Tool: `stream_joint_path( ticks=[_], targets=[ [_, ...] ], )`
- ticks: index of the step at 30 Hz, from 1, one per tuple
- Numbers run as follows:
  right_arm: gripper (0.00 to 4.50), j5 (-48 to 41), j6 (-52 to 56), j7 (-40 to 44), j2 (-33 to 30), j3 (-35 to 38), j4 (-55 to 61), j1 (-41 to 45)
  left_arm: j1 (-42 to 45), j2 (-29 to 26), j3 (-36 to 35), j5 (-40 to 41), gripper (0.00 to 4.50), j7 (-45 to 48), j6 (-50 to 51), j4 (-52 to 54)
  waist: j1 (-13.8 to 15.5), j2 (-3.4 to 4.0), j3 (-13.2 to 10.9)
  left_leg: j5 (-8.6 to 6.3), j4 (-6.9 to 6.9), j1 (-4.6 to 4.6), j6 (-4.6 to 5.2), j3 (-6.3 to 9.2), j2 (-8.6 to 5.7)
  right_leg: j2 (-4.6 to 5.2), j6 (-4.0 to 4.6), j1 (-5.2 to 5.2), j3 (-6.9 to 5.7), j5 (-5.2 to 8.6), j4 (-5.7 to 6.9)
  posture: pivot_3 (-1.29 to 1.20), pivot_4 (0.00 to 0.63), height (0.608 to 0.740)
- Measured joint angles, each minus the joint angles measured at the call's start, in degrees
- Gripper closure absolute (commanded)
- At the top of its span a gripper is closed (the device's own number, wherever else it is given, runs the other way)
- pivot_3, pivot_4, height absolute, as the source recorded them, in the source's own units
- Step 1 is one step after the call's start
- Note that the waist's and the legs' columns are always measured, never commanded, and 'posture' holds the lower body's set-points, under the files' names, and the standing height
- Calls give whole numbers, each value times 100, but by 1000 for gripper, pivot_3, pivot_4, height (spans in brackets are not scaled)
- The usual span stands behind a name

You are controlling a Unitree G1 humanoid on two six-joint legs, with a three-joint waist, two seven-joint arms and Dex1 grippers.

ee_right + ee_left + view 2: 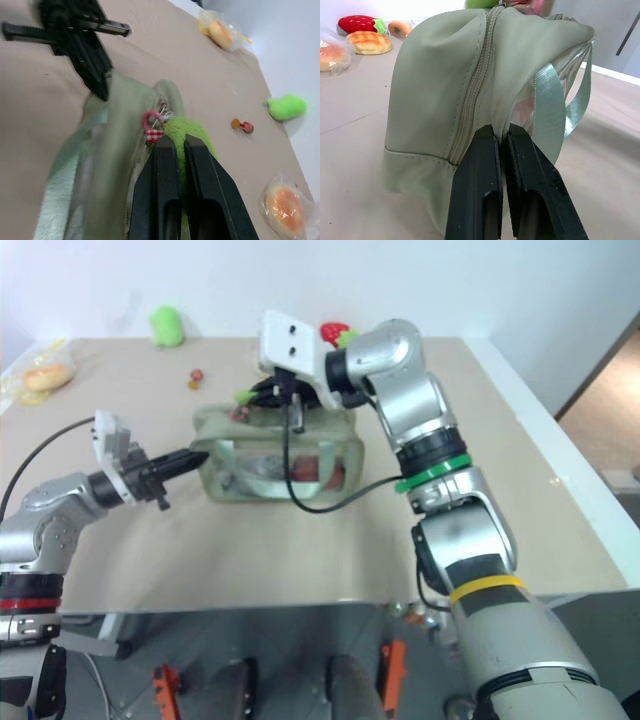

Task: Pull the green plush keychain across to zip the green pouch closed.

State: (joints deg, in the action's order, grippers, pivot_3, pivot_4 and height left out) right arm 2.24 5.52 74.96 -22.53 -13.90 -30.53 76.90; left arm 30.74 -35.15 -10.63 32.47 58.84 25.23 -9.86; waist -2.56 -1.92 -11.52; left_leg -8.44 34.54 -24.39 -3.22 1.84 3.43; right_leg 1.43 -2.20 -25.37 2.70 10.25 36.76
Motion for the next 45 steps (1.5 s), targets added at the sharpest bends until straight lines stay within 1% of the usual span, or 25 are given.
stream_joint_path(
  ticks=[4, 8, 11, 16, 20, 27, 30, 33, 39, 42, 45],
  targets=[
    [4481, -145, -217, 515, -524, 0, 237, -132, -15, 0, -15, 2, 4500, 1, 20, 14, -12, 0, 0, 0, -1, 7, 0, -2, 0, -1, 2, 0, 1, 1, 0, 0, 150, 740],
    [4481, -192, -622, 689, -724, -1, 343, -248, -17, 0, -22, 4, 4500, 2, 56, 21, -10, 1, 0, 0, -1, 9, 0, -2, 0, -1, 3, 0, 1, 1, 5, 0, 150, 740],
    [4481, -142, -903, 637, -826, -1, 352, -248, -17, 0, -24, 9, 4500, 0, 94, 29, -10, 1, 0, 0, 1, 9, 0, -6, 0, 0, 3, 1, 4, 1, 5, 0, 150, 740],
    [4481, 169, -1415, 224, -882, -14, 268, -241, -60, 0, -46, 16, 4500, -27, 129, 99, -9, 0, 0, 0, 0, 9, 0, -6, 0, 0, 4, -1, 4, 1, 5, 0, 150, 740],
    [4481, 320, -1802, 184, -1118, -56, 33, -222, -96, -1, -49, 24, 4500, -99, 157, 186, -2, 0, 0, 0, 0, 7, 0, -8, -1, 1, 3, -1, 6, 3, 3, 0, 150, 740],
    [4481, 559, -2344, -36, -1932, -50, -691, -110, -174, -2, -104, 52, 4500, -133, 164, 240, -7, 0, 0, 0, -2, 10, -1, -11, -1, 1, 9, -2, 8, 6, 3, 0, 150, 740],
    [4481, 602, -2491, -62, -2219, -29, -831, -137, -201, -15, -162, 89, 4500, -150, 223, 241, -18, 0, 0, -1, -4, 12, -1, -17, 0, 1, 9, -4, 14, 7, 3, 0, 150, 740],
    [4481, 679, -2714, -182, -2644, -1, -1049, -333, -235, -22, -160, 137, 4500, -133, 231, 265, -19, 0, 0, -1, -5, 14, -1, -21, -1, 1, 9, -4, 18, 8, 2, 0, 150, 740],
    [4481, 735, -2834, -593, -2834, 21, -984, -1098, -243, -23, -130, 151, 4500, -125, 260, 310, -13, 0, 0, -1, -2, 15, -1, -26, -7, 1, 6, -1, 35, 10, 2, 0, 150, 740],
    [4481, 815, -2796, -852, -2839, 36, -633, -1673, -243, -32, -136, 151, 4500, -138, 265, 311, -17, 0, 0, -1, -2, 18, -1, -32, -8, 1, 4, -1, 45, 11, 2, 0, 150, 740],
    [4481, 990, -2652, -1298, -2564, 26, -340, -2225, -271, -56, -172, 152, 4500, -165, 267, 311, -29, 0, 0, 0, -2, 22, -1, -33, -8, -1, 2, -2, 50, 8, 2, 0, 150, 740]
  ],
)
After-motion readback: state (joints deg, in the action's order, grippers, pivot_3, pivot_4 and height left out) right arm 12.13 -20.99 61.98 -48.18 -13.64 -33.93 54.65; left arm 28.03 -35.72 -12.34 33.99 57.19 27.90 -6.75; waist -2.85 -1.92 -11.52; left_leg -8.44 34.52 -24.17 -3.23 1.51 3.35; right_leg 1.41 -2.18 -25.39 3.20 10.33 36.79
